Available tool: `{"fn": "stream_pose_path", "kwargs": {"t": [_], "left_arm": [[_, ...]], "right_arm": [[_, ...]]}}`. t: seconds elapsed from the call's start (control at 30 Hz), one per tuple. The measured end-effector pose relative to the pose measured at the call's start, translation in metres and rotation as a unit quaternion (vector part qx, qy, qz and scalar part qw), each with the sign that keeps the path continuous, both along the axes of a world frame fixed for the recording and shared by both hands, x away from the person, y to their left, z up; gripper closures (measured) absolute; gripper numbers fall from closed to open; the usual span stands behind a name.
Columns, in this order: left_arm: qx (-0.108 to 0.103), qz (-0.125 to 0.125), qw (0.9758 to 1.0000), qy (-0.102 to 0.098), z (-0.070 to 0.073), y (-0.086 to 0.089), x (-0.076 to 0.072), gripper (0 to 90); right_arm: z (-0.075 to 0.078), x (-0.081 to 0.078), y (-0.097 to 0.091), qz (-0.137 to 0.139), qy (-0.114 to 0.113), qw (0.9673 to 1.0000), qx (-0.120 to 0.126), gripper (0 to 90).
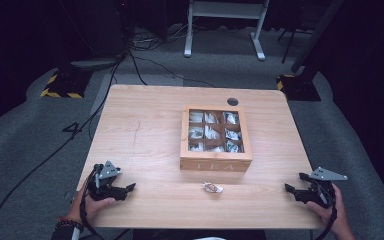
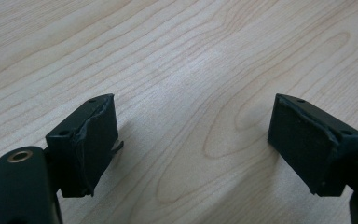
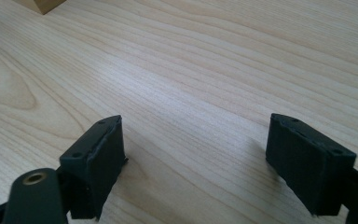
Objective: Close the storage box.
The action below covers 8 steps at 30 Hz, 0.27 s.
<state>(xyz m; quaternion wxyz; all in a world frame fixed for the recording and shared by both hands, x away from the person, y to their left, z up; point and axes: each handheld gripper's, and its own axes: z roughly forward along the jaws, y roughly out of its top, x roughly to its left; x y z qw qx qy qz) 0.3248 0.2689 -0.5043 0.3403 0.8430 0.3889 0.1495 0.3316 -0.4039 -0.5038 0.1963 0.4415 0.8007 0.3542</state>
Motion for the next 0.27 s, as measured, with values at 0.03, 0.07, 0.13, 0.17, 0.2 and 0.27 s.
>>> {"fn": "stream_pose_path", "kwargs": {"t": [0.03, 0.07, 0.13, 0.17, 0.2, 0.27], "left_arm": [[0.0, 0.0, 1.0, -0.001, 0.0, 0.0, 0.0001, 16.2], [0.0, 0.0, 1.0, 0.0, -0.0001, 0.0, 0.0002, 16.3], [0.0, 0.001, 1.0, 0.0, 0.0, 0.0001, 0.0003, 16.3], [0.0, 0.002, 1.0, 0.0, -0.0001, 0.0, 0.0002, 16.3], [0.0, 0.002, 1.0, 0.0, -0.0001, 0.0001, 0.0003, 16.3], [0.0, 0.003, 1.0, 0.0, 0.0, 0.0001, 0.0003, 16.3]], "right_arm": [[0.0, 0.0, 0.0, 0.0, 0.0, 1.0, 0.0, 19.4], [0.0, 0.0, 0.0, 0.0, 0.0, 1.0, 0.0, 19.4], [0.0, 0.0, 0.0, 0.0, 0.0, 1.0, 0.0, 19.4], [0.0, 0.0, 0.0, 0.0, 0.0, 1.0, 0.0, 19.4], [0.0, 0.0, 0.0, 0.0, 0.0, 1.0, 0.0, 19.4], [0.0, 0.0, 0.0, 0.0, 0.0, 1.0, 0.0, 19.4]]}}
